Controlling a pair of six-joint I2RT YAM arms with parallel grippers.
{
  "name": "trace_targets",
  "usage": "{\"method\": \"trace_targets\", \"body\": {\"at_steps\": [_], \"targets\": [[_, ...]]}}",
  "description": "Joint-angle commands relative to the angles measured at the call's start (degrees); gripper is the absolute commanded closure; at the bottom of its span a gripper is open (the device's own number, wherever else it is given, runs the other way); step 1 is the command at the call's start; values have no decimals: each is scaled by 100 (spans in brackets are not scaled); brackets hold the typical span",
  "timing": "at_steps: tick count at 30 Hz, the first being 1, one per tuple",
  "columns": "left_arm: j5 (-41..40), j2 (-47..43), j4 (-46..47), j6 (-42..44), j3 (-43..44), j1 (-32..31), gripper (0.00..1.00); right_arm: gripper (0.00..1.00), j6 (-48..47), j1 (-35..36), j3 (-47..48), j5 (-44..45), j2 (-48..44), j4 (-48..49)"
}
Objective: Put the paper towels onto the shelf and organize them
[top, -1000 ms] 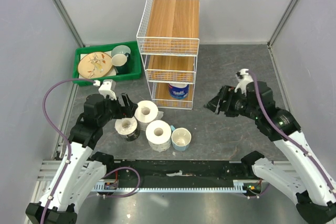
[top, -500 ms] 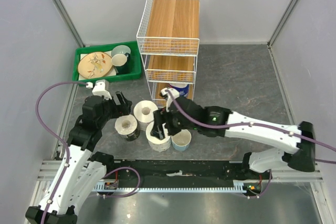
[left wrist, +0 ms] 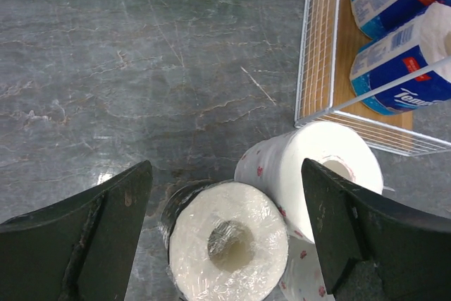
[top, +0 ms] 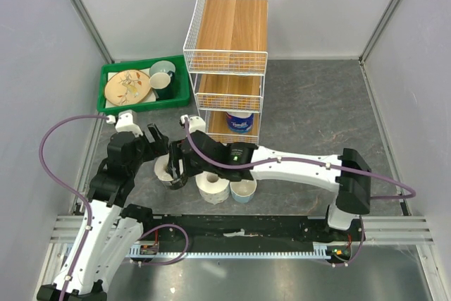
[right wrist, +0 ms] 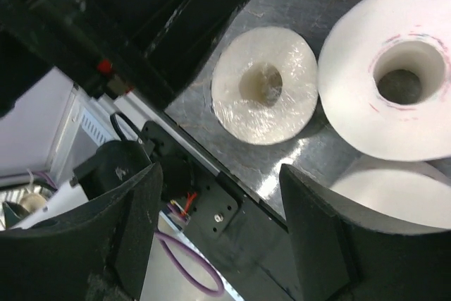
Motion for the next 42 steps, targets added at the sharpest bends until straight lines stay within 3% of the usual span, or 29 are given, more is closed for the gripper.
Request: {"method": "trace_targets", "body": {"at_steps": [1, 24, 42], "targets": [[-238, -100, 10, -176, 188, 49, 6, 26, 476, 31, 400, 339, 373, 247], [-212, -74, 45, -150, 171, 58, 4, 25, 1794, 101, 75, 1166, 1086, 106], [-168, -39, 81, -123, 162, 58, 4, 28, 1988, 101, 224, 1218, 1613, 106]]}}
